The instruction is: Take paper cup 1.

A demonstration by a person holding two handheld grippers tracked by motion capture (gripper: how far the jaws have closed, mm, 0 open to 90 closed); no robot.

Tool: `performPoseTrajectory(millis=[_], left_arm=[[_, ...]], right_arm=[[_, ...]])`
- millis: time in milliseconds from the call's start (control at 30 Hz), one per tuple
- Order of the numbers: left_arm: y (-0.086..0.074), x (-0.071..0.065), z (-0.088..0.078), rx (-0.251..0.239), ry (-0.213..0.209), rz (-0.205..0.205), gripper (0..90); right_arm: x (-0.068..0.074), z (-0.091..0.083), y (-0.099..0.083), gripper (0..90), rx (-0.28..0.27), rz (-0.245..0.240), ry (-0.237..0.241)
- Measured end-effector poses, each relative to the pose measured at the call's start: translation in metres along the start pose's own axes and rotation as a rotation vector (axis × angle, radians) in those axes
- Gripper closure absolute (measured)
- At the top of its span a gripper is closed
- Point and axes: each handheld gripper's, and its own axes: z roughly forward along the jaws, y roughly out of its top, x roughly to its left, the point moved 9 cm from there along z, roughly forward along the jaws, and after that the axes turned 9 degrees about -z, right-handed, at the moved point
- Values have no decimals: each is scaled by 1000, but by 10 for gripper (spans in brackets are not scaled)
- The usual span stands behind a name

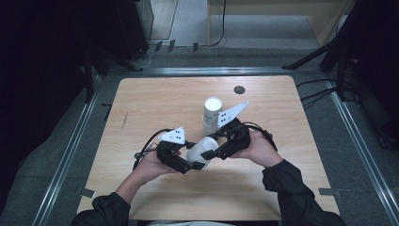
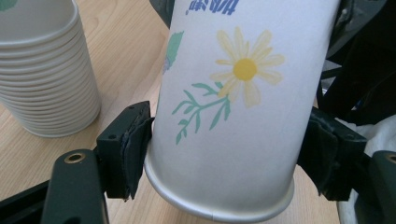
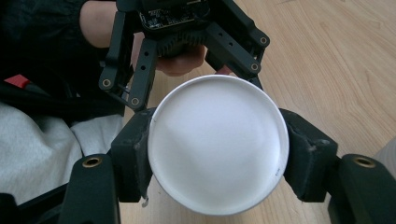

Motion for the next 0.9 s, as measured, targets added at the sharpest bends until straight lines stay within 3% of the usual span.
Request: performPoseTrajectory(millis=[267, 600, 800, 900], left_arm=[[1, 1, -4, 7, 5, -6, 262], [2, 9, -22, 15, 11, -3, 261], [4, 14, -33, 57, 23, 10, 261], [3, 19, -37, 104, 41, 23, 261]], right_arm=[[-1, 1, 0, 291, -4, -12, -8], [-5, -10, -3, 232, -3, -46, -82], [-6, -13, -15, 261, -7, -37, -106], [-3, -12, -26, 270, -4, -37, -123]])
